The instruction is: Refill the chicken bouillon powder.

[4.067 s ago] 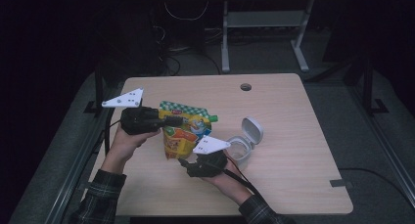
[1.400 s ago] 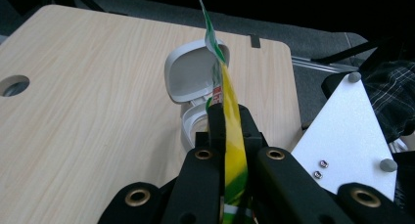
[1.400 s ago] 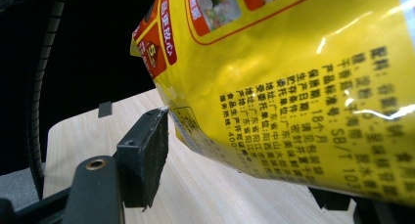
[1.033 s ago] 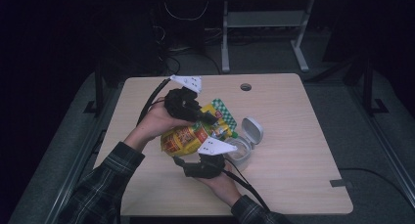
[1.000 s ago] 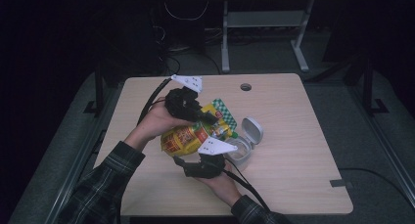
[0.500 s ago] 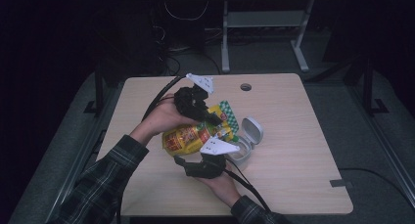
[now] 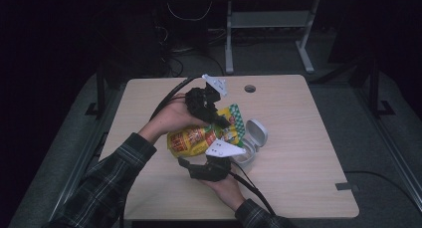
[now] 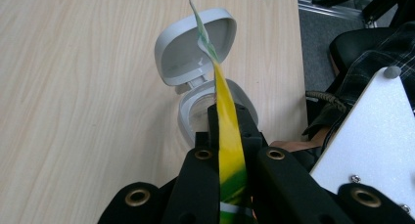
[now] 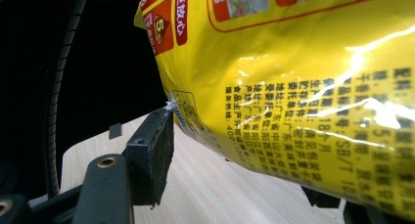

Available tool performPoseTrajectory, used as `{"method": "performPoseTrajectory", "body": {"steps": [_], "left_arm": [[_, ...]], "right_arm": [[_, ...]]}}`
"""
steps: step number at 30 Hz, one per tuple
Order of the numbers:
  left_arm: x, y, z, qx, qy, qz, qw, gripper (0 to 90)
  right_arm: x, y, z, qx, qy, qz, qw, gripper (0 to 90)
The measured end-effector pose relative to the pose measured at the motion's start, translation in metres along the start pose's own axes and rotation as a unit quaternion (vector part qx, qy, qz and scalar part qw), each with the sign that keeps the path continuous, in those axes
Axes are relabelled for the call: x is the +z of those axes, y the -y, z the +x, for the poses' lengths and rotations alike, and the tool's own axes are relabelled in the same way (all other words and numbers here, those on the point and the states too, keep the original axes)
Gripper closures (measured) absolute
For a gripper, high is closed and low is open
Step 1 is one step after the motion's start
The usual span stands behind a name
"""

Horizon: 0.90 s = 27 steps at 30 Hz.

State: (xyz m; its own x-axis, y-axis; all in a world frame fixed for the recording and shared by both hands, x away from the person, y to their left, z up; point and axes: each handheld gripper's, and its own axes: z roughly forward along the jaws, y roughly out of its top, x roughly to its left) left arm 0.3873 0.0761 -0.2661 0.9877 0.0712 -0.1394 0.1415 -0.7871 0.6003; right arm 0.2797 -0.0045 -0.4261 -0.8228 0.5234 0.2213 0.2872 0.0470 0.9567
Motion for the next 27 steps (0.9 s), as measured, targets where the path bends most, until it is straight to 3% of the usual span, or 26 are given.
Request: {"method": "performPoseTrajectory", "body": {"steps": [14, 21, 27], "left_arm": [[0.009, -0.009, 0.002, -0.005, 0.006, 0.028, 0.9996, 90.0], [0.016, -0.015, 0.001, 0.002, 0.003, 0.052, 0.9986, 90.0], [0.018, -0.017, 0.001, 0.0, 0.001, 0.053, 0.9986, 90.0]], "right_arm": [[-0.001, 0.0, -0.001, 0.0, 0.0, -0.006, 1.0, 37.7], [-0.002, 0.0, -0.002, 0.003, -0.001, -0.009, 1.0, 38.4], [-0.003, -0.001, -0.003, 0.005, -0.001, -0.011, 0.9999, 38.5]]}}
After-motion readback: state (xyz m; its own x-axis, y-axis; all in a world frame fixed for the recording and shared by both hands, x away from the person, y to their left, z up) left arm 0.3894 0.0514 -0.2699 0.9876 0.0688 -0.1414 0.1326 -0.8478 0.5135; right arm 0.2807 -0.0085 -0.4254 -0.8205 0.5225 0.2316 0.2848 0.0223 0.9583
